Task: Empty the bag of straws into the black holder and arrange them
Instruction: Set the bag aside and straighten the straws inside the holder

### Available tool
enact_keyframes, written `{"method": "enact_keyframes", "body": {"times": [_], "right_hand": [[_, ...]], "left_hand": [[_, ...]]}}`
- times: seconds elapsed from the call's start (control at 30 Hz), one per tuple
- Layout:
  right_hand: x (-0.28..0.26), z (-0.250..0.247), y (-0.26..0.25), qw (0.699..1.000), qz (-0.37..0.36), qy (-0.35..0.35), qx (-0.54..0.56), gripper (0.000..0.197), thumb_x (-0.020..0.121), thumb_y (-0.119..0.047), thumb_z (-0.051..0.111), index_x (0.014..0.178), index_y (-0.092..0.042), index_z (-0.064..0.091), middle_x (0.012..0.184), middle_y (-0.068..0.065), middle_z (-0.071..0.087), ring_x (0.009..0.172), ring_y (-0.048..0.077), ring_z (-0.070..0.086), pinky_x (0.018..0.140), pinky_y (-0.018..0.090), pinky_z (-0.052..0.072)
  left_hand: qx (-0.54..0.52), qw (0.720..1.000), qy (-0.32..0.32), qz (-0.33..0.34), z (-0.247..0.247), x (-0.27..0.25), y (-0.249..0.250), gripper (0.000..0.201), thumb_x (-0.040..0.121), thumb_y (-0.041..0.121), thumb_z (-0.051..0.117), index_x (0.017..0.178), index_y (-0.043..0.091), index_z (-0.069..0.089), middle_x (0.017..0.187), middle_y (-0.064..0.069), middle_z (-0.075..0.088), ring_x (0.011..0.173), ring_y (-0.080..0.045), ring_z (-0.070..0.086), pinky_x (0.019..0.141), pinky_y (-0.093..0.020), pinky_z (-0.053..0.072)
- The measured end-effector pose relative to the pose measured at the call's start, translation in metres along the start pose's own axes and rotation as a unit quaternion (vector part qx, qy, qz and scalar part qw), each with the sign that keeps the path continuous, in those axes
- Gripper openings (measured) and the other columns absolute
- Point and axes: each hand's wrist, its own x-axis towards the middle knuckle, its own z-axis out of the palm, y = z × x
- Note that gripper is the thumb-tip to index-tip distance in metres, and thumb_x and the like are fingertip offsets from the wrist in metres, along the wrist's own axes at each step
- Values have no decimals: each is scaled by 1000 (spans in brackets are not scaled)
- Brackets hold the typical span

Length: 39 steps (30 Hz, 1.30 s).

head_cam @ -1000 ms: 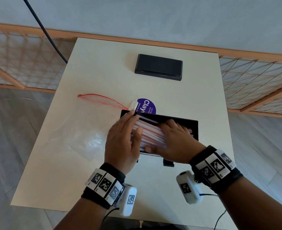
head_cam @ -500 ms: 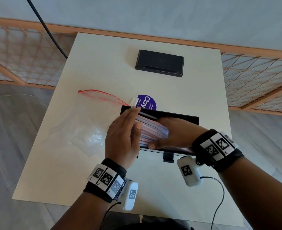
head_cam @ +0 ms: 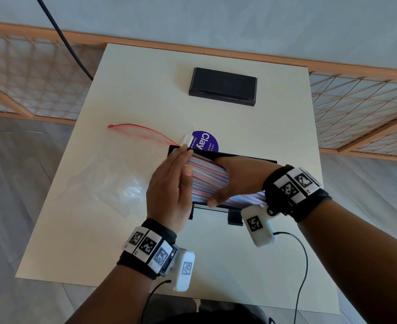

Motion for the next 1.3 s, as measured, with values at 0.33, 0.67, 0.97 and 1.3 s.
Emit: {"method": "enact_keyframes", "body": {"times": [0.33,0.67,0.97,1.3], "right_hand": [[1,-2,-8,1000,-8,-26,11,58,57,-60,93,99,-51,54,99,-24,66,93,-8,62,83,22,47],[-6,0,-13,1000,-17,19,8,89,43,-62,94,121,-44,55,107,-19,70,97,3,67,89,32,54],[-10,5,-15,996,-55,65,-25,94,44,-58,96,128,-43,55,106,-20,71,96,1,66,85,26,52],[-2,2,-11,999,-43,-19,27,91,56,-52,96,131,-42,46,116,-19,66,103,2,64,90,30,51]], "left_hand": [[-29,999,-14,-10,-3,0,0,55,108,36,27,146,11,59,155,-3,57,147,-17,49,117,-46,46],[5,998,28,48,0,-10,-10,50,107,22,36,149,2,54,158,-11,52,149,-26,48,121,-44,42],[-2,998,49,32,3,-20,-10,51,109,26,34,151,3,52,163,-11,44,154,-26,40,117,-51,46],[-41,996,58,48,-3,0,-12,36,104,5,54,138,-3,64,149,-16,59,137,-6,50,114,-6,36]]}}
